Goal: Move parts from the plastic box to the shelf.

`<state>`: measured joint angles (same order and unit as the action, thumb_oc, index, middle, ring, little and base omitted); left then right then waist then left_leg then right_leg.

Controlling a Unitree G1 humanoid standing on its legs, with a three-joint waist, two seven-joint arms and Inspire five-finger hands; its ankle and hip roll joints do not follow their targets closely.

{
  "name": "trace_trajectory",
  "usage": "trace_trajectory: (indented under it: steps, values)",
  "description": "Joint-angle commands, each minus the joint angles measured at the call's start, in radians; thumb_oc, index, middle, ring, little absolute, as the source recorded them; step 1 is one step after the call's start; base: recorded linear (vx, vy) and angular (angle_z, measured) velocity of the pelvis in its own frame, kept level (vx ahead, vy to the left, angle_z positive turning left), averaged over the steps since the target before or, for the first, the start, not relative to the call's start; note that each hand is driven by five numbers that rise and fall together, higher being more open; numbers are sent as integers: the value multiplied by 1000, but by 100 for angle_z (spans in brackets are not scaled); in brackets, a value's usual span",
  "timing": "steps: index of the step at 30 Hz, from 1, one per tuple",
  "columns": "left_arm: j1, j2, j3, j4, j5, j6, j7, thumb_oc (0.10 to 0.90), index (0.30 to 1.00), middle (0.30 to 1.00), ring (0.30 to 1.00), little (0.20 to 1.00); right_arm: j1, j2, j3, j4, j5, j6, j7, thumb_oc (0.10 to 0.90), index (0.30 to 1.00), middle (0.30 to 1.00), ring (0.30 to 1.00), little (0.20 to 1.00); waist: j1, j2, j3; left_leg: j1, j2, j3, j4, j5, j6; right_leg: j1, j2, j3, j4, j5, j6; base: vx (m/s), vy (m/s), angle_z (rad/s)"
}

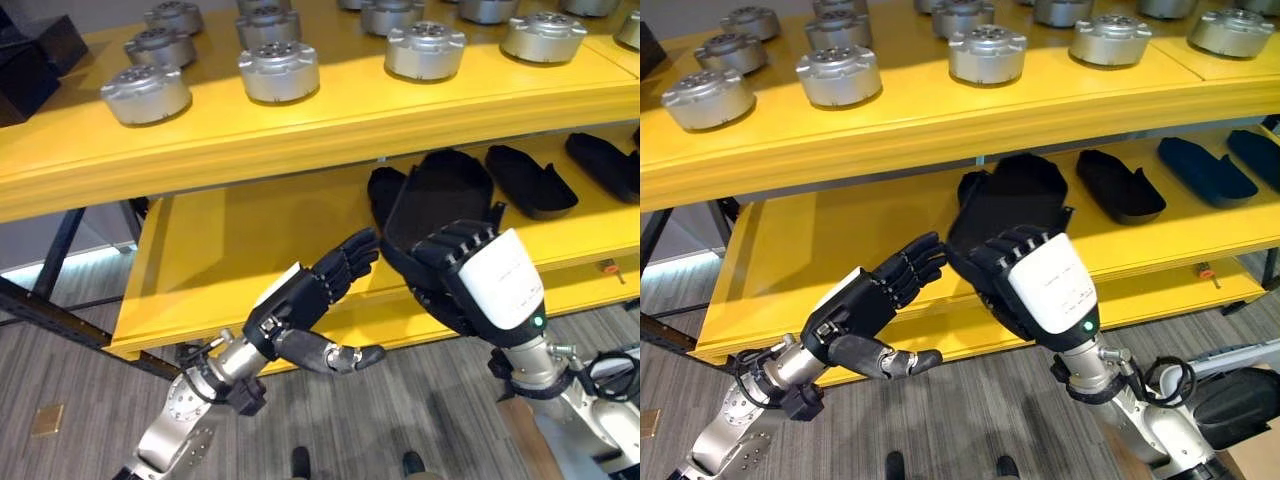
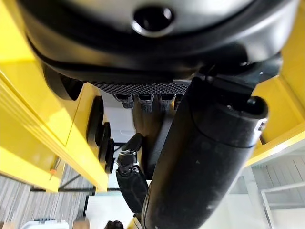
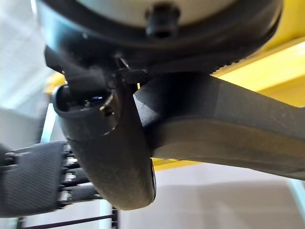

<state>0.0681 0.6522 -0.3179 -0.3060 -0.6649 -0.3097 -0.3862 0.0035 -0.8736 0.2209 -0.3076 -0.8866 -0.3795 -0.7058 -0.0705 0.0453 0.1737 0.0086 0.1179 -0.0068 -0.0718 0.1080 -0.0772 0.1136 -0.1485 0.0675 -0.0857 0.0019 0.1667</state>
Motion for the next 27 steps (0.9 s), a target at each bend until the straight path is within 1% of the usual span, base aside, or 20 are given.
trace_trajectory:
  steps: [1,2,3,4,5,7,8,10,11,12,13,14,17,19,20,21,22,23,25,27]
  values:
    - [-82,45,3,-62,-72,-79,-15,900,1000,1000,1000,1000,-168,-25,-12,-150,-9,-67,-57,400,300,300,300,300,-9,-49,-51,19,-172,152,190,-224,127,-64,134,-41,88,-4,-110,-73,-42,11]
    - [-105,41,-16,-60,-66,-77,-12,900,1000,1000,1000,1000,-181,-25,-4,-149,-17,-55,-47,400,300,300,300,300,-13,-57,-41,-8,-147,179,248,-222,116,-68,120,-61,103,-1,-114,-105,-13,25]
    - [-128,37,-35,-57,-69,-75,-10,900,1000,1000,1000,1000,-201,-24,5,-143,-22,-46,-37,400,300,300,300,300,-18,-61,-30,-25,-118,198,277,-221,108,-79,111,-84,129,-5,-117,-74,30,33]
    - [-141,27,-48,-53,-68,-71,-7,900,1000,1000,1000,1000,-214,-19,18,-131,-33,-45,-35,400,300,300,300,300,-22,-60,-25,-27,-93,198,276,-204,100,-85,108,-93,148,-12,-121,-26,74,73]
    - [-145,22,-53,-52,-68,-70,-6,900,1000,1000,1000,1000,-219,-18,24,-124,-38,-51,-36,400,300,300,300,300,-24,-58,-22,-25,-76,194,264,-187,94,-88,107,-96,155,-15,-122,41,166,85]
    - [-141,12,-59,-51,-44,-82,20,900,1000,1000,1000,1000,-222,-28,28,-126,-35,-73,-40,400,300,300,300,300,-29,-50,-23,-2,-38,158,176,-138,75,-89,100,-83,161,-23,-119,92,250,69]
    - [-137,10,-59,-51,-37,-86,27,900,1000,1000,1000,1000,-217,-35,23,-130,-26,-80,-40,400,300,300,300,300,-30,-48,-23,2,-18,145,141,-104,62,-83,97,-77,157,-25,-119,97,260,17]
    - [-129,9,-54,-51,-37,-100,37,900,1000,1000,1000,1000,-204,-61,-5,-138,-4,-106,-41,400,300,300,300,300,-33,-42,-22,-16,40,119,99,-23,29,-69,83,-57,148,-31,-115,86,277,-17]
    - [-126,8,-51,-49,-43,-106,37,900,1000,1000,1000,1000,-204,-70,-13,-134,4,-115,-43,400,300,300,300,300,-31,-39,-19,-27,55,105,91,-6,20,-64,73,-50,146,-33,-113,62,230,-32]
    - [-126,6,-50,-47,-47,-109,36,900,1000,1000,1000,1000,-205,-75,-18,-131,9,-121,-42,400,300,300,300,300,-31,-37,-17,-32,60,96,89,1,15,-60,68,-47,146,-35,-111,97,413,-22]
    - [-124,15,-41,-32,-65,-124,33,900,1000,1000,1000,1000,-207,-86,-29,-110,16,-151,-49,400,300,300,300,300,-31,-25,-19,-14,51,96,58,-26,10,-50,36,-55,136,-32,-93,121,492,-10]
    - [-121,21,-36,-30,-70,-125,28,900,1000,1000,1000,1000,-188,-81,-39,-111,11,-160,-49,400,300,300,300,300,-32,-18,-19,-3,44,98,43,-32,11,-51,23,-64,137,-29,-82,134,511,-3]
    - [-101,35,-26,-33,-81,-127,21,900,1000,1000,1000,1000,-155,-63,-51,-114,2,-152,-35,400,300,300,300,300,-26,-9,-23,23,25,106,20,-46,16,-46,3,-86,133,-25,-67,107,321,3]
    - [-80,47,-14,-32,-84,-135,22,900,1000,1000,1000,1000,-147,-51,-45,-119,-8,-147,-23,400,300,300,300,300,-16,-6,-28,44,3,111,11,-63,25,-43,-12,-102,127,-19,-54,97,266,7]
    - [-76,49,-10,-32,-85,-136,22,900,1000,1000,1000,1000,-145,-49,-44,-121,-10,-144,-20,400,300,300,300,300,-14,-5,-29,46,-2,110,11,-67,27,-42,-15,-105,125,-17,-51,119,319,8]
    - [-56,60,13,-35,-86,-129,20,900,1000,1000,1000,1000,-153,-40,-30,-124,0,-106,17,400,300,300,300,300,9,-9,-38,56,-31,105,10,-88,46,-38,-34,-125,112,-4,-36,125,339,9]
    - [-49,66,19,-33,-81,-125,26,900,1000,1000,1000,1000,-171,-38,-9,-114,3,-77,33,400,300,300,300,300,21,-14,-44,61,-46,107,6,-99,59,-35,-46,-137,105,4,-26,138,376,19]
    - [-47,67,24,-30,-79,-120,26,900,1000,1000,1000,1000,-179,-36,1,-108,7,-62,43,400,300,300,300,300,28,-17,-48,64,-54,107,4,-104,66,-33,-51,-145,103,7,-20,72,218,18]
    - [-42,69,27,-27,-68,-113,24,900,1000,1000,1000,1000,-186,-35,13,-94,3,-54,45,400,300,300,300,300,37,-22,-52,63,-62,107,6,-110,74,-34,-56,-154,107,7,-15,41,154,12]
    - [-32,82,32,-23,-55,-118,29,900,1000,1000,1000,1000,-187,-39,24,-74,-10,-59,39,400,300,300,300,300,49,-27,-56,65,-75,112,10,-120,89,-34,-67,-171,121,6,-8,43,203,12]
